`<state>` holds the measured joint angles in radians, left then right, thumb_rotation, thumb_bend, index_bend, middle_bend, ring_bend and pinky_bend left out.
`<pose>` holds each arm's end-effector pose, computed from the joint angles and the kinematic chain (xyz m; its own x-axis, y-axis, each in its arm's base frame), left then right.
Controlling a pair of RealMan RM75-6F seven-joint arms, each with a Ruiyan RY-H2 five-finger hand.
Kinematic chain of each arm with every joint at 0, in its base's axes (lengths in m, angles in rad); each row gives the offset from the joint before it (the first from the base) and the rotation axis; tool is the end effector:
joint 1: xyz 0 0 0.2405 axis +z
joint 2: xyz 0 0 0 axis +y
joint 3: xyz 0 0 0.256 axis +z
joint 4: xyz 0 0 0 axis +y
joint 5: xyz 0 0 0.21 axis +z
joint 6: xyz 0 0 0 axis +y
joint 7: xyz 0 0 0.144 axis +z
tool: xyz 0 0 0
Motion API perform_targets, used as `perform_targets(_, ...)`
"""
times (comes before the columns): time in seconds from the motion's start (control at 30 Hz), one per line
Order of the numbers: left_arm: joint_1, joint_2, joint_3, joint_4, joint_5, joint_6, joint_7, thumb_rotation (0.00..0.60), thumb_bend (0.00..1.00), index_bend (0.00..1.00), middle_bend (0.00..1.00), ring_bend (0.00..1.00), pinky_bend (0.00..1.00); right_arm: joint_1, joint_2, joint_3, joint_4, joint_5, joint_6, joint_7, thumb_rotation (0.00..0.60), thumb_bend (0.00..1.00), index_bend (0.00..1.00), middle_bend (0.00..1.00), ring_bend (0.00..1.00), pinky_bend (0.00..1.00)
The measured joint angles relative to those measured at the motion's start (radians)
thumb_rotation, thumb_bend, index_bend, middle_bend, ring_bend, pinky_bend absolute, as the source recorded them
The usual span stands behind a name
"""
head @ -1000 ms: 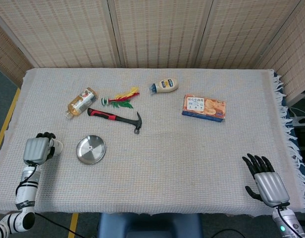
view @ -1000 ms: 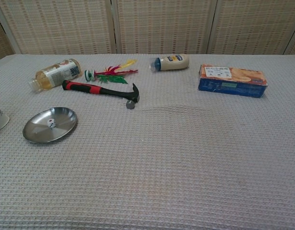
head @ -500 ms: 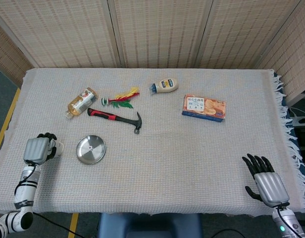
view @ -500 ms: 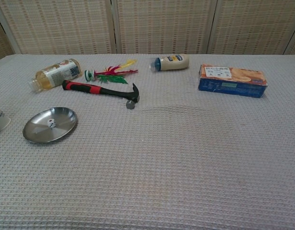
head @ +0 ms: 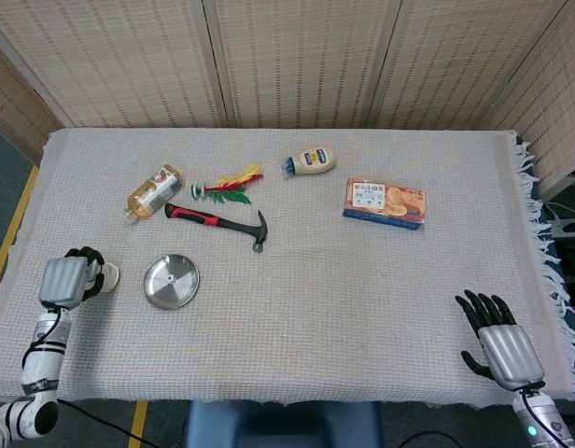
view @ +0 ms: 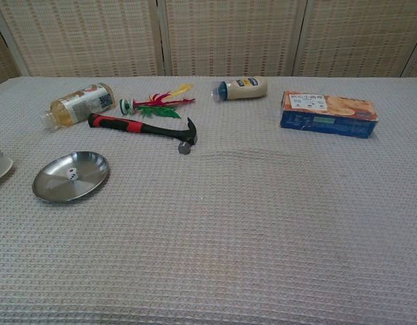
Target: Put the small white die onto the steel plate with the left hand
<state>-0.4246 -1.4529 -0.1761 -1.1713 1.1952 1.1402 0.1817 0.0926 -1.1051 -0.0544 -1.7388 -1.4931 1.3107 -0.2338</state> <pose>-0.3227 0.3217 0.0843 0.5466 0.0802 0.8336 0.8341 0.0365 -0.5504 -0.3018 -0.1538 0.1160 0.4983 -0.2744 0.8224 -0.8631 -0.0672 0.5006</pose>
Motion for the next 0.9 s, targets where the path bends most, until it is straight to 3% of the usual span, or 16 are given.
perform_targets(0.4,0.002,0.048,-0.012,-0.151,0.050,0.060,-0.014,0.600,0.51,0.48,0.54,0.51,0.80,0.005,-0.003,-0.002,0.003,0.000,-0.012,0.001,0.600,0.21,0.00,0.00,0.00,0.00)
perform_targets(0.67,-0.050,0.046,-0.009,-0.284,0.082,0.045,0.109,0.600,0.51,0.48,0.54,0.52,0.80,0.003,0.003,0.000,0.004,-0.017,0.009,0.024,0.600,0.21,0.00,0.00,0.00,0.00)
perform_targets(0.9,-0.098,-0.006,-0.006,-0.308,0.058,0.009,0.219,0.600,0.51,0.48,0.54,0.52,0.80,-0.001,0.018,-0.005,0.003,-0.031,0.016,0.050,0.600,0.21,0.00,0.00,0.00,0.00)
